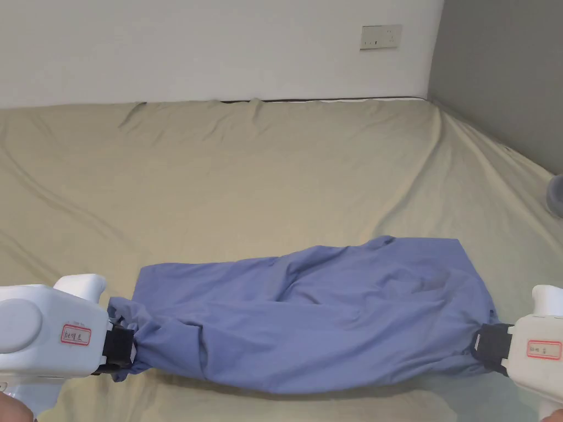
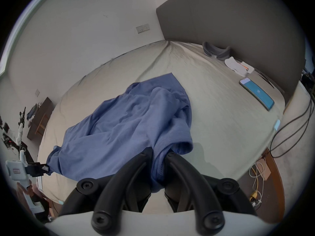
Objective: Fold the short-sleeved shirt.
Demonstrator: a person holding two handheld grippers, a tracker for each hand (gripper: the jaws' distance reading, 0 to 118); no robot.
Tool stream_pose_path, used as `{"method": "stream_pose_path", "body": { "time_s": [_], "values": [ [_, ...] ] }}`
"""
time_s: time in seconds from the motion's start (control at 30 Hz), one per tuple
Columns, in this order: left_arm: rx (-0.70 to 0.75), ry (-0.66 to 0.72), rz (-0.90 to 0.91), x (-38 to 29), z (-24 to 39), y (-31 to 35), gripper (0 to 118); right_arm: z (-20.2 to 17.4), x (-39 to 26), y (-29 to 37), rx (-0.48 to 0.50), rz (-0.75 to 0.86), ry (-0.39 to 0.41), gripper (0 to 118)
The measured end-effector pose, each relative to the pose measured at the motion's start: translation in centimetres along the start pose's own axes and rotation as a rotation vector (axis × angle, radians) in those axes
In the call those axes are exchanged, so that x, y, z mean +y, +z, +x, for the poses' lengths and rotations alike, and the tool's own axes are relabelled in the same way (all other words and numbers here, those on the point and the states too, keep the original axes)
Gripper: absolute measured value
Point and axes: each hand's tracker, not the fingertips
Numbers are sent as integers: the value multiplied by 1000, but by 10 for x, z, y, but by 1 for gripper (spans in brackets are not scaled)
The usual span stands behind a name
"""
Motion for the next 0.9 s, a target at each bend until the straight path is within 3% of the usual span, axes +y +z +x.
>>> {"method": "stream_pose_path", "body": {
  "time_s": [0.2,0.3,0.43,0.47,0.5,0.53,0.57,0.6,0.73,0.83,0.87,0.9],
  "values": [
    [67,30,-23,-50,7,6,12,8,-42,6,-38,-42,21,14],
    [57,41,-33,-67,12,-1,12,16,-46,6,-29,-43,-10,15],
    [72,101,-33,-70,11,-8,13,10,-47,7,-35,-26,8,17],
    [76,124,-42,-68,9,-9,17,8,-46,7,-49,-24,32,29],
    [71,149,-54,-66,8,-9,36,6,-45,7,-67,-30,53,63],
    [73,165,-75,-65,7,-10,65,5,-45,7,-78,-36,66,90],
    [72,178,-98,-66,8,-7,100,5,-46,9,-78,-24,69,100],
    [73,178,-112,-66,9,-5,117,4,-45,16,-77,1,71,99],
    [68,158,68,-57,19,34,116,-9,-28,37,-63,96,82,99],
    [99,129,163,-36,28,57,116,-37,-10,54,-25,202,183,98],
    [107,110,196,-28,31,61,116,-49,-3,58,-6,228,224,95],
    [96,80,216,-21,32,63,109,-60,4,60,21,246,265,79]
  ]
}}
